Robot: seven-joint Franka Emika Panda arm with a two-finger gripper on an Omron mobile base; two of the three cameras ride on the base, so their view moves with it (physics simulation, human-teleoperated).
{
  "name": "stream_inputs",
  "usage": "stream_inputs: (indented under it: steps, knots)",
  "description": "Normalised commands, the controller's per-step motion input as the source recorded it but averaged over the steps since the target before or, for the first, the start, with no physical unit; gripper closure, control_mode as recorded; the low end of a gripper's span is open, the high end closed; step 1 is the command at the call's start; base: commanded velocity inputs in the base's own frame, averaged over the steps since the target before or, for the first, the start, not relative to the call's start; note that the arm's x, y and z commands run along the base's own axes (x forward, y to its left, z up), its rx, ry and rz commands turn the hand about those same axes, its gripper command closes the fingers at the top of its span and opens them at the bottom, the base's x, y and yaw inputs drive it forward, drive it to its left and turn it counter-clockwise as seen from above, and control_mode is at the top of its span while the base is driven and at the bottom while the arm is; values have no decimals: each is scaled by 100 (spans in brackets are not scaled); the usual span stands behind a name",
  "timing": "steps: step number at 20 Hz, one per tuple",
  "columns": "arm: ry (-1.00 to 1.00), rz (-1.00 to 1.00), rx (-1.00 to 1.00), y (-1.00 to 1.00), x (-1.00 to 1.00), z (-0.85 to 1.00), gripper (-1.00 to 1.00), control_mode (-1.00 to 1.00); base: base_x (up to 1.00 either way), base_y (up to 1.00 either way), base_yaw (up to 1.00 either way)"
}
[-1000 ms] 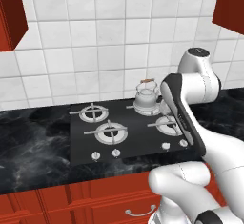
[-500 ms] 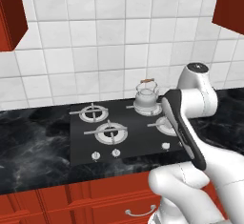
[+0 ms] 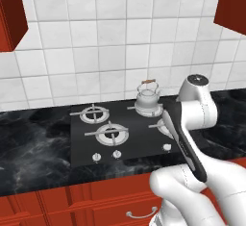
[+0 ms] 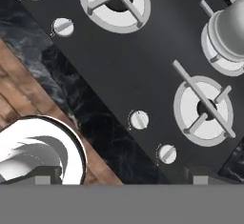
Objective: The kettle is done boiling. Turn off the stove, then wait for 300 timesteps before moving the kettle to the dining table.
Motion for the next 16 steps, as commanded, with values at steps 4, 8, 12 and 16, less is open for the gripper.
stream_inputs:
  steps: [4,8,12,16]
  knots:
    - [7,6,-1,0,0,-16,-100,-100,0,0,0]
    - [9,6,-6,0,3,-23,-100,-100,0,0,0]
    - [10,6,-7,-1,20,-26,-100,-100,0,0,0]
    - [10,9,-6,0,24,-34,-100,-100,0,0,0]
